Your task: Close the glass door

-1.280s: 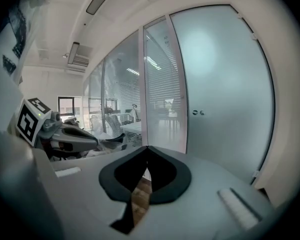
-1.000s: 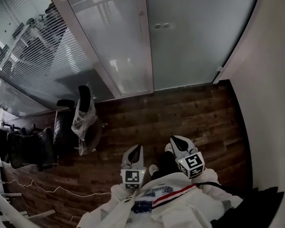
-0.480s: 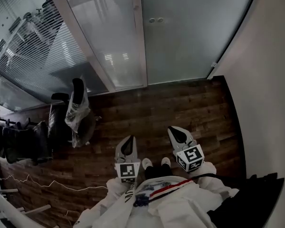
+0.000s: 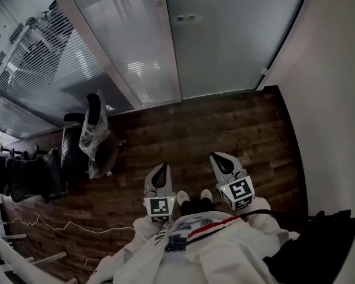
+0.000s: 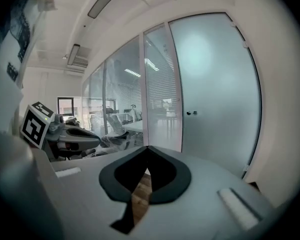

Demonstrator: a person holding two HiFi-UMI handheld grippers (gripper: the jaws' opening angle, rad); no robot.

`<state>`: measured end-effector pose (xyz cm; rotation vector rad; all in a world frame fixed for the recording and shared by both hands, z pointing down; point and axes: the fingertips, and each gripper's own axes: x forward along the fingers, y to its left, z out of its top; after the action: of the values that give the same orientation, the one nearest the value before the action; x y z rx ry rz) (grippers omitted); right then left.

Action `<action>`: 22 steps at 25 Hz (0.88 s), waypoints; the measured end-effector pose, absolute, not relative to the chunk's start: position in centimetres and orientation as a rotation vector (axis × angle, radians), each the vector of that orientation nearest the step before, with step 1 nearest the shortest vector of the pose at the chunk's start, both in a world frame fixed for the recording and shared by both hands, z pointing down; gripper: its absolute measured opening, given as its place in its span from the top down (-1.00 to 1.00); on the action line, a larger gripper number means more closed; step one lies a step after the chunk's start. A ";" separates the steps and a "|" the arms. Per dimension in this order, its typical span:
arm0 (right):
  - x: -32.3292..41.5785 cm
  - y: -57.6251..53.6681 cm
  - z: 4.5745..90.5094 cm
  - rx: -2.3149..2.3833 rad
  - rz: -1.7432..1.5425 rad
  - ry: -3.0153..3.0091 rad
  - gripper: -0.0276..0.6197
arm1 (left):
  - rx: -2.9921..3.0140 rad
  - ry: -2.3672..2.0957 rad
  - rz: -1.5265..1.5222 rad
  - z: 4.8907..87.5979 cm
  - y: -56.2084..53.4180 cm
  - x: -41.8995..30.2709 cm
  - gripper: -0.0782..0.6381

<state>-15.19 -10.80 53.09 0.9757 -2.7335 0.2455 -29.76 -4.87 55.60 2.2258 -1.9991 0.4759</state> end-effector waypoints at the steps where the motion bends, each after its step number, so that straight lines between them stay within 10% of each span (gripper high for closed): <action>1: -15.1 -10.8 52.9 0.979 0.235 -2.733 0.90 | 2.236 -2.000 0.472 55.4 -4.9 -29.5 0.77; 22: -12.6 -10.9 52.6 1.078 0.320 -2.736 0.90 | 2.274 -2.007 0.456 53.9 -5.0 -28.0 0.77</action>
<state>-12.60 -10.89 52.63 1.0785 -2.7359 0.3201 -28.05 -5.01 53.91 2.2738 -2.0069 0.4561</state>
